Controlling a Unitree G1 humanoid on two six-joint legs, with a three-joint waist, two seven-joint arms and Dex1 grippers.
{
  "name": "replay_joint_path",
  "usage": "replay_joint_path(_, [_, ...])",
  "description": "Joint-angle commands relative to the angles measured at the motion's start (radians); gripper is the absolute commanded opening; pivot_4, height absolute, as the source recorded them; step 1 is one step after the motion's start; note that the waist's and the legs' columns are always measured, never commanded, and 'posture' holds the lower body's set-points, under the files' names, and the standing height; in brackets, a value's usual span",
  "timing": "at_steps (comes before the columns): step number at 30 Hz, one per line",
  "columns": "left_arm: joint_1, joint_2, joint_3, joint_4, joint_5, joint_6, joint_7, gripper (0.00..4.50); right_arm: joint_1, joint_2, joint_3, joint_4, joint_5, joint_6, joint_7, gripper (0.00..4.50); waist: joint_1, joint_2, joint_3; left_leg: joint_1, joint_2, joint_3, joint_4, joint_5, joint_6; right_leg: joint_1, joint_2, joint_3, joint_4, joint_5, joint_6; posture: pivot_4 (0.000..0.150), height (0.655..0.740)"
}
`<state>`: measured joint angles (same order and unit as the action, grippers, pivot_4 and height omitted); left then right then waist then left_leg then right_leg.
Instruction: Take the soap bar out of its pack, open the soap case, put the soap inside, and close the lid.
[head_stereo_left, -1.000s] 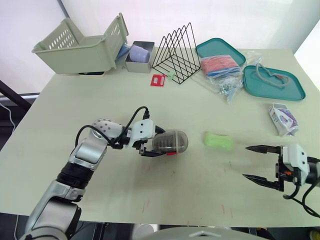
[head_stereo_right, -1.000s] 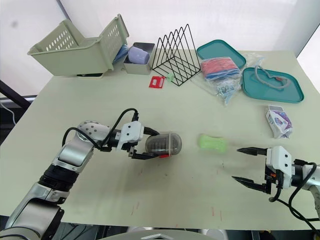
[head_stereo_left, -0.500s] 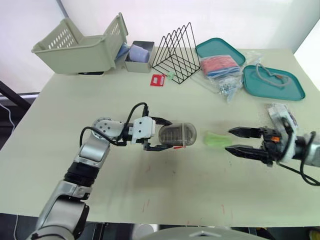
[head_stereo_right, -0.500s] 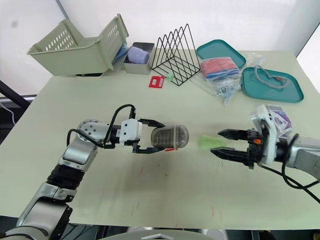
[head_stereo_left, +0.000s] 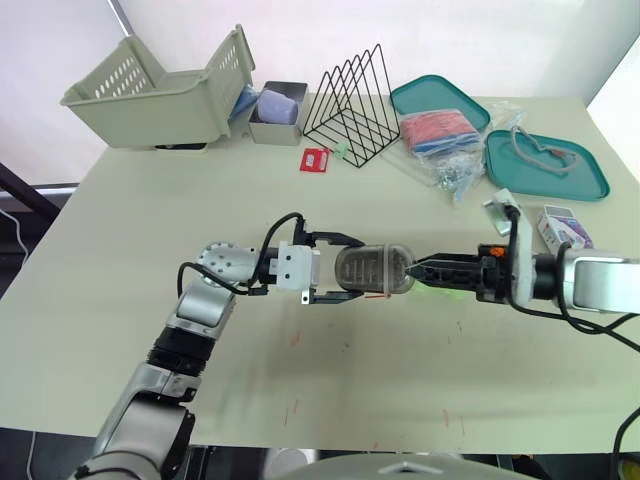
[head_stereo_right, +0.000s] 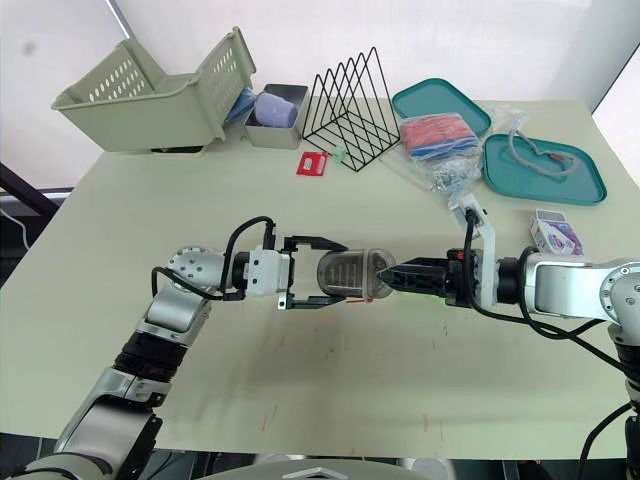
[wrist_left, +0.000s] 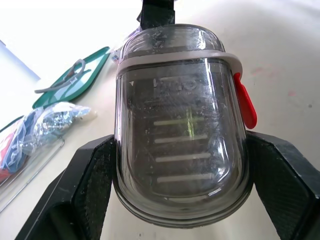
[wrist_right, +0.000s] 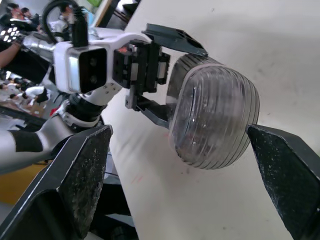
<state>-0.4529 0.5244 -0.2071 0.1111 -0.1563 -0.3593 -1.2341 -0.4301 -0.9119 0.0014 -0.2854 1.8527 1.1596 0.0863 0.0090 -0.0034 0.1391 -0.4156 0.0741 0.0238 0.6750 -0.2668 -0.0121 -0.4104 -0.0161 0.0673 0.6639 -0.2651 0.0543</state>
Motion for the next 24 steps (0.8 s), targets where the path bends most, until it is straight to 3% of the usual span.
replay_joint_path(1, [-0.024, -0.013, -0.006, -0.041, -0.015, -0.025, 0.016, 3.50, -0.030, 0.025, 0.039, -0.009, 0.075, -0.034, -0.068, 4.50, 0.000, 0.000, 0.000, 0.000, 0.000, 0.000, 0.000, 0.000, 0.000, 0.000, 0.000, 0.000, 0.000, 0.000, 0.000, 0.150, 0.7400])
replay_joint_path(12, [-0.043, -0.023, -0.003, -0.076, -0.015, 0.003, 0.041, 3.50, -0.022, 0.034, 0.060, 0.015, 0.113, -0.041, -0.109, 4.50, 0.001, 0.000, 0.000, 0.000, 0.000, 0.000, 0.000, 0.000, 0.000, 0.000, 0.000, 0.000, 0.000, 0.000, 0.000, 0.150, 0.7400])
replay_joint_path(24, [-0.019, 0.009, -0.005, -0.074, 0.003, 0.036, 0.032, 3.50, 0.001, -0.003, -0.002, 0.032, 0.000, -0.021, -0.037, 4.50, 0.001, 0.000, 0.000, 0.000, 0.000, 0.000, 0.000, 0.000, 0.000, 0.000, 0.000, 0.000, 0.000, 0.000, 0.000, 0.150, 0.7400])
